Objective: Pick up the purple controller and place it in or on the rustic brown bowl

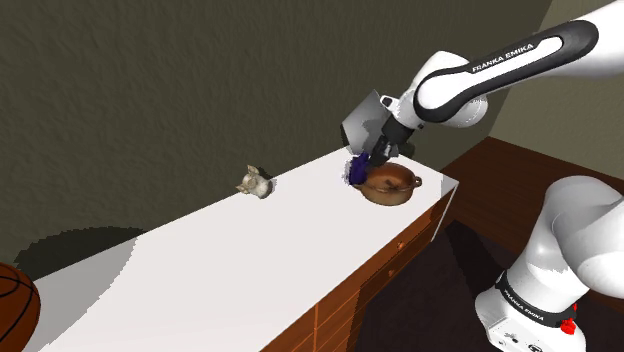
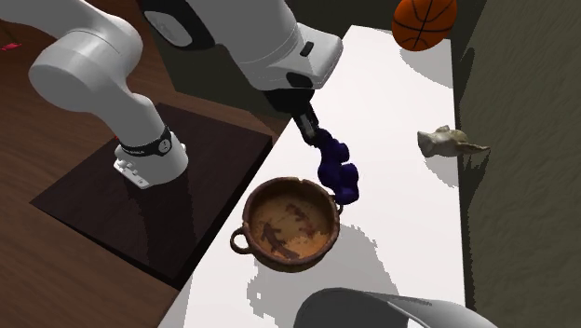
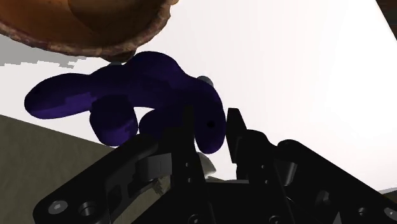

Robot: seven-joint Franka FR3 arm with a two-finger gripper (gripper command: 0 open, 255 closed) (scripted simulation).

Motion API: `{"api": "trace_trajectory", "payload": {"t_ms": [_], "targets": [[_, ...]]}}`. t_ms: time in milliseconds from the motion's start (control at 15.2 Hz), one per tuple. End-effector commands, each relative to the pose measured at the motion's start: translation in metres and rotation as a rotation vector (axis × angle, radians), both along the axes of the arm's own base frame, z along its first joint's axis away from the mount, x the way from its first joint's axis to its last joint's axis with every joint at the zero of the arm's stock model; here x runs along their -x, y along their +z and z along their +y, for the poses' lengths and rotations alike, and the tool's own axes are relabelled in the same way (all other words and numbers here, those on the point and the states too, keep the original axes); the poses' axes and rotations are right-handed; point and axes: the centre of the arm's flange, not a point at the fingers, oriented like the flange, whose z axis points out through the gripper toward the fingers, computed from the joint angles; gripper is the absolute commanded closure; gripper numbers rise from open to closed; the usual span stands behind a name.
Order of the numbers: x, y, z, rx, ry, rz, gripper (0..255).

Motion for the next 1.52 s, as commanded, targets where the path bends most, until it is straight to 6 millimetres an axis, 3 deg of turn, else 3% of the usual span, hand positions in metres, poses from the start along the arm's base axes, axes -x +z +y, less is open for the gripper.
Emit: {"api": "trace_trajectory", "payload": {"t_ms": [0, 594, 1452], "targets": [[0.012, -0.001, -0.024, 0.000, 0.001, 0.000, 255], [0.074, -0.005, -0.127, 0.000, 0.001, 0.000, 255], [0.074, -0.068, -0.127, 0.000, 0.001, 0.000, 255]]}}
